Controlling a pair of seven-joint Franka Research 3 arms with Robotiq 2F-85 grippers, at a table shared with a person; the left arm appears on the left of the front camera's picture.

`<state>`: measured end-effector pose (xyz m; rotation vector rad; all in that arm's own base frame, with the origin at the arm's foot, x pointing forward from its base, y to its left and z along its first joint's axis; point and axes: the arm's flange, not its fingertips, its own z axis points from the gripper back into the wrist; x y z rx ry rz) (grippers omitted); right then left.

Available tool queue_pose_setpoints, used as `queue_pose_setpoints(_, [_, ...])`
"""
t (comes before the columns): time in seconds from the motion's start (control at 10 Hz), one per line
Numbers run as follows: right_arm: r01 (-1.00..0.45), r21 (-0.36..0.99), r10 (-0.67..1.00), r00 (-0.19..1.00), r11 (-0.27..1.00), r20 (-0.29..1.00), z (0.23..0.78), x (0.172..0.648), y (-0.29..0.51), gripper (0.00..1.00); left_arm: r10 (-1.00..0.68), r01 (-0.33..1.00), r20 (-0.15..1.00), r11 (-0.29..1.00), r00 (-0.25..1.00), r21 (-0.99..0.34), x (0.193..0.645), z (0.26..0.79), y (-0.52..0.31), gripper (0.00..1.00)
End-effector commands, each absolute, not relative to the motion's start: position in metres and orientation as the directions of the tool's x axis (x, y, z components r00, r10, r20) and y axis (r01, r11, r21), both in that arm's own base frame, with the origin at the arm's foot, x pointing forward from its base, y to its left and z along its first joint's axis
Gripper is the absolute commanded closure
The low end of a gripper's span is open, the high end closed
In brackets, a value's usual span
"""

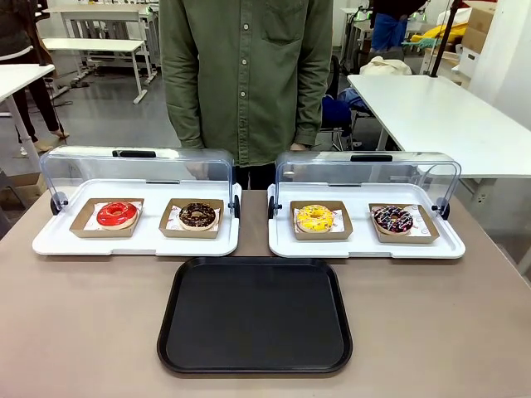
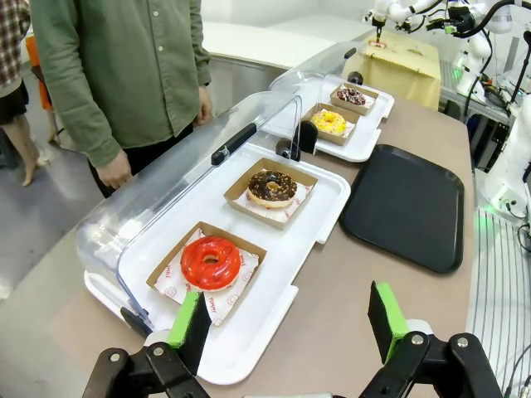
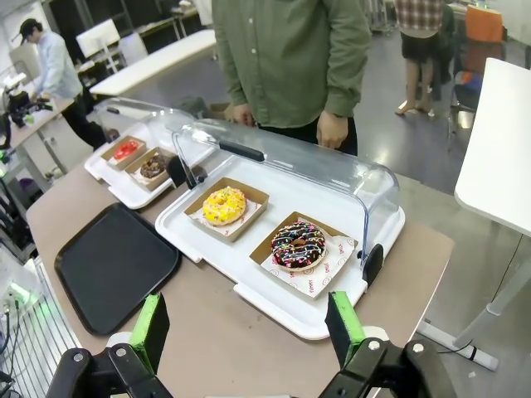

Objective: Move the third donut from the left to the tray.
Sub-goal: Pick up the Paper togo box containing the Donut indicated by the person and place it on the Handle tray.

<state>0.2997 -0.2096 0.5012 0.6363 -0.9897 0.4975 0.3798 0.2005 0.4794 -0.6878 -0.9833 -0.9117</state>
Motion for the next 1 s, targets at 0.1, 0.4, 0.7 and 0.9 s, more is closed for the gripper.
queue_pose_setpoints(0.1, [-0.664, 0.238, 0.101, 0.43, 0.709, 0.897, 0.5032, 0.3035, -0.2119, 0.0, -0.325, 0.888, 0.912, 0.452, 0.252, -0.085, 0.3789, 0.4792, 0.2006, 0.0])
queue_pose_setpoints(0.4, [-0.664, 0.238, 0.101, 0.43, 0.709, 0.897, 0.5032, 0.3035, -0.2119, 0.0, -0.325, 0.888, 0.912, 0.452, 0.252, -0.085, 0.3789, 0.4792, 0.2006, 0.0])
queue_pose_setpoints(0.7, [-0.664, 0.238, 0.101, 0.43, 0.709, 0.897, 0.5032, 0.3035, -0.2119, 0.0, -0.325, 0.888, 0.912, 0.452, 0.252, -0.085, 0.3789, 0.4792, 0.2006, 0.0])
queue_pose_setpoints(0.9, [-0.664, 0.238, 0.101, 0.43, 0.709, 0.897, 0.5032, 0.3035, -0.2119, 0.0, -0.325, 0.888, 0.912, 0.452, 0.252, -0.085, 0.3789, 0.4792, 0.2006, 0.0])
